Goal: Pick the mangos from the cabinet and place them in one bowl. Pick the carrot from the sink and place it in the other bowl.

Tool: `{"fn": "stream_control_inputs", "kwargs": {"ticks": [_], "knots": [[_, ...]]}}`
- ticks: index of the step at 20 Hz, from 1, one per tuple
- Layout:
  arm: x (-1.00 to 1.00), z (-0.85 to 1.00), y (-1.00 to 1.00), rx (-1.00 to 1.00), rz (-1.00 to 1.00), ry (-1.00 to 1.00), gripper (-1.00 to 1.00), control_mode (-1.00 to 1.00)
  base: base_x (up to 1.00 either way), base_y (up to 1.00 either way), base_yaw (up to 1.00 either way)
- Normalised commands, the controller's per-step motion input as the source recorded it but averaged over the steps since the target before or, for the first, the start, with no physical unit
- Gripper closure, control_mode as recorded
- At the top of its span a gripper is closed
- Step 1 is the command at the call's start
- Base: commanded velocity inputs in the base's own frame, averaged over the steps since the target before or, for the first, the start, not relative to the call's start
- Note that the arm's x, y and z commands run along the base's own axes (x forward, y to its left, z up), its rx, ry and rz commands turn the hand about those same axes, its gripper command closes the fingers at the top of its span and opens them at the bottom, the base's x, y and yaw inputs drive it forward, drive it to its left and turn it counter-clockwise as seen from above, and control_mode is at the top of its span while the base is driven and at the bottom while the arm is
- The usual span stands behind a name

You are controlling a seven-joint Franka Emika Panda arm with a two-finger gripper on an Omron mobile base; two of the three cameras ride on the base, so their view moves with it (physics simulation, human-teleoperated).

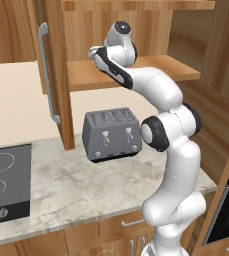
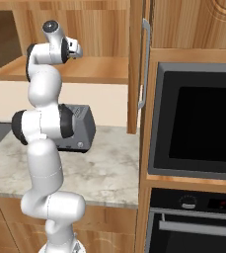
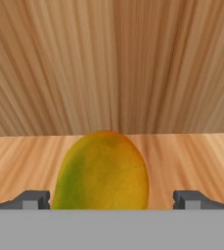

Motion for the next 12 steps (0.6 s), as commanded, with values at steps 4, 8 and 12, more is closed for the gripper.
{"fn": "stream_control_inputs", "kwargs": {"ticks": [4, 8, 12], "knots": [[0.00, 0.00, 0.00, 0.00, 0.00, 0.00, 1.00, -1.00, 0.00, 0.00, 0.00], [0.00, 0.00, 0.00, 0.00, 0.00, 0.00, 1.00, -1.00, 0.00, 0.00, 0.00], [-0.18, 0.00, 0.00, 0.00, -0.01, 0.00, 1.00, -1.00, 0.00, 0.00, 0.00]]}}
